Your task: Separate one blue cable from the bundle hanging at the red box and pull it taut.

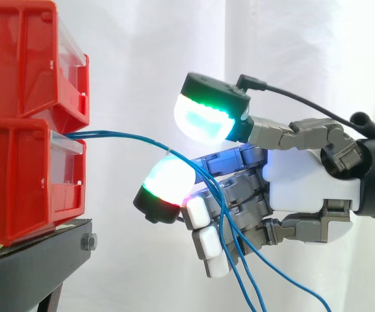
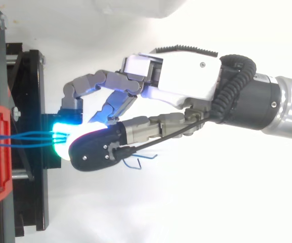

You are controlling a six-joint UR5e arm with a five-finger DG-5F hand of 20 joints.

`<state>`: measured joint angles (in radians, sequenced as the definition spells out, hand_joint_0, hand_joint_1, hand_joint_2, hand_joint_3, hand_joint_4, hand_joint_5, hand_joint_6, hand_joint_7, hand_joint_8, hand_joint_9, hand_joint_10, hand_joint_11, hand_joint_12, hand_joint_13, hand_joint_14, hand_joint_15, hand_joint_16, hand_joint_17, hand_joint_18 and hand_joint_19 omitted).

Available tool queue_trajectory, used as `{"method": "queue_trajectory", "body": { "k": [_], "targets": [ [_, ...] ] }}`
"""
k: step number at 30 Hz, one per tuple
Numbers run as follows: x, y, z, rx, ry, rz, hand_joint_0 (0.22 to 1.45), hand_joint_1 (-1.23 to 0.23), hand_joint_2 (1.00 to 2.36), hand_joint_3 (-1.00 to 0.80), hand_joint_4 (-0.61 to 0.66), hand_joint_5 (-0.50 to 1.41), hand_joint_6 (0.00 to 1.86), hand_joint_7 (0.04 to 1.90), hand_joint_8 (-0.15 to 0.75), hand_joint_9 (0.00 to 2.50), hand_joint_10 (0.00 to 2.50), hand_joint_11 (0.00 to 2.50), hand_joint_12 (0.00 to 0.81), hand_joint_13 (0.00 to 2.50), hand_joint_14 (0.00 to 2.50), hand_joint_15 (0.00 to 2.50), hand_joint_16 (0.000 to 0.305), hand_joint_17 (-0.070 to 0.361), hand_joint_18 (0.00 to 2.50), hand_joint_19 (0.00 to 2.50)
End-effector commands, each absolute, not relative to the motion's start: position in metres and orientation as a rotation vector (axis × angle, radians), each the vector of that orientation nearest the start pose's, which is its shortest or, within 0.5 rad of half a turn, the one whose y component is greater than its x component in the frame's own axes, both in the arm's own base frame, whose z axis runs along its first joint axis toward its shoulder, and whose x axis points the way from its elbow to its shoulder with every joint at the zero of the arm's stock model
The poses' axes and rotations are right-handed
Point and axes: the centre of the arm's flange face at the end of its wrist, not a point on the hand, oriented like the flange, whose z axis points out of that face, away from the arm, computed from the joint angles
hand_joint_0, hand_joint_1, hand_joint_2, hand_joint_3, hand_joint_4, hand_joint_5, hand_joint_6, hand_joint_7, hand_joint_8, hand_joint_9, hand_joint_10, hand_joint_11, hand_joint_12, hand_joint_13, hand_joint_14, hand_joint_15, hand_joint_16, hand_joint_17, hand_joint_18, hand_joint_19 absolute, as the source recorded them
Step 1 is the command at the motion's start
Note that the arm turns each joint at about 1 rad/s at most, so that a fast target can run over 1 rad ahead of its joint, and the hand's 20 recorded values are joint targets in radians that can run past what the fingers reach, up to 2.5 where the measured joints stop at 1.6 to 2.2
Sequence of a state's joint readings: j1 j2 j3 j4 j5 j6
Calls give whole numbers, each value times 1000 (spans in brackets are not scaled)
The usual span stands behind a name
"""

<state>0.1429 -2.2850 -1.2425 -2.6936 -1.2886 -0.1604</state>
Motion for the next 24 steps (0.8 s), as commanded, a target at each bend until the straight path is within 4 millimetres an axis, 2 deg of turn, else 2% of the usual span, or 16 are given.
{"method": "queue_trajectory", "body": {
  "k": [1, 6, 9, 15, 24],
  "targets": [
    [759, -54, 242, 1130, 1135, 1017, 646, -481, 1013, -180, 187, -123, 661, 1226, 342, 1056, 17, 618, 377, 1098, 20, 555, 45, 102, 945, 583],
    [759, -53, 242, 1131, 1135, 1019, 657, -539, 1011, -107, 190, -124, 648, 1225, 358, 1074, 18, 628, 386, 1126, 19, 552, 46, 104, 974, 566],
    [759, -53, 242, 1131, 1135, 1019, 655, -644, 1011, -68, 213, -144, 679, 1159, 363, 1065, 18, 646, 388, 1139, 19, 556, 47, 105, 996, 550],
    [759, -52, 243, 1131, 1133, 1022, 633, -681, 1019, -157, 203, -159, 695, 1172, 346, 1034, 20, 694, 369, 1114, 21, 575, 42, 94, 955, 573],
    [759, -50, 242, 1140, 1127, 1025, 682, -765, 1022, -156, 185, -202, 808, 1007, 322, 978, 20, 746, 371, 1116, 21, 586, 40, 89, 955, 562]
  ]
}}
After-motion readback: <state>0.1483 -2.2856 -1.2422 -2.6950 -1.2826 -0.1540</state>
